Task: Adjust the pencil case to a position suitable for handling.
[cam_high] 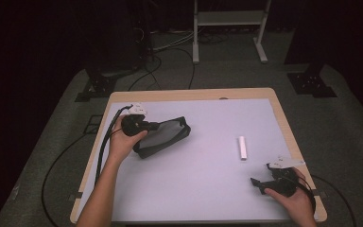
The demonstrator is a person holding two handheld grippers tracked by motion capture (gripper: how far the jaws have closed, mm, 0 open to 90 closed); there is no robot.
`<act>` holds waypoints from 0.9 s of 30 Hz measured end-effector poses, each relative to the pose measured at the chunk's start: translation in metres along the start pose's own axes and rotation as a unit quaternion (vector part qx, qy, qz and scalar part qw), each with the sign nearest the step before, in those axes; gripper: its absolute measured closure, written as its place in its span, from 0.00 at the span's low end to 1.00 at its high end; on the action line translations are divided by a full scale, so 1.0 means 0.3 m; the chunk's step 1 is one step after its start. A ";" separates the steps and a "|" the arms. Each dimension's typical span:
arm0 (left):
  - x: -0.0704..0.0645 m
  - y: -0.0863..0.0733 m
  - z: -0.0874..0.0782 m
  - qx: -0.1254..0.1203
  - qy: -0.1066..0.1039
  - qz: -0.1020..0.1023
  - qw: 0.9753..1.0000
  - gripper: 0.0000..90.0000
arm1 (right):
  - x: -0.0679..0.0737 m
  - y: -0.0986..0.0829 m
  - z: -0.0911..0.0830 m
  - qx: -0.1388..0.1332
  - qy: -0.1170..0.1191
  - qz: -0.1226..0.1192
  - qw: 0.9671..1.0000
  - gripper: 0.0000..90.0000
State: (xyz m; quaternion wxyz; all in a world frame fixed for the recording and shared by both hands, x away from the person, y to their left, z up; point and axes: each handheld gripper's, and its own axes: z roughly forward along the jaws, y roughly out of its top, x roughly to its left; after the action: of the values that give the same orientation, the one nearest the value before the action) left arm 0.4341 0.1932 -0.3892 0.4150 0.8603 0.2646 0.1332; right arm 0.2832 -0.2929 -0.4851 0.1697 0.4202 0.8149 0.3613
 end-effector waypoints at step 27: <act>-0.165 0.037 -0.013 0.017 -0.070 0.064 0.995 0.98 | 0.000 0.000 0.000 0.000 0.000 0.001 1.000 0.11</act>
State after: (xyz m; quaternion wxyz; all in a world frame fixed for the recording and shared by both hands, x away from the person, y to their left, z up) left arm 0.3954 0.1620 -0.3784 0.4081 0.8896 0.1818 0.0947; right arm 0.2832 -0.2929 -0.4851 0.1698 0.4206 0.8146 0.3616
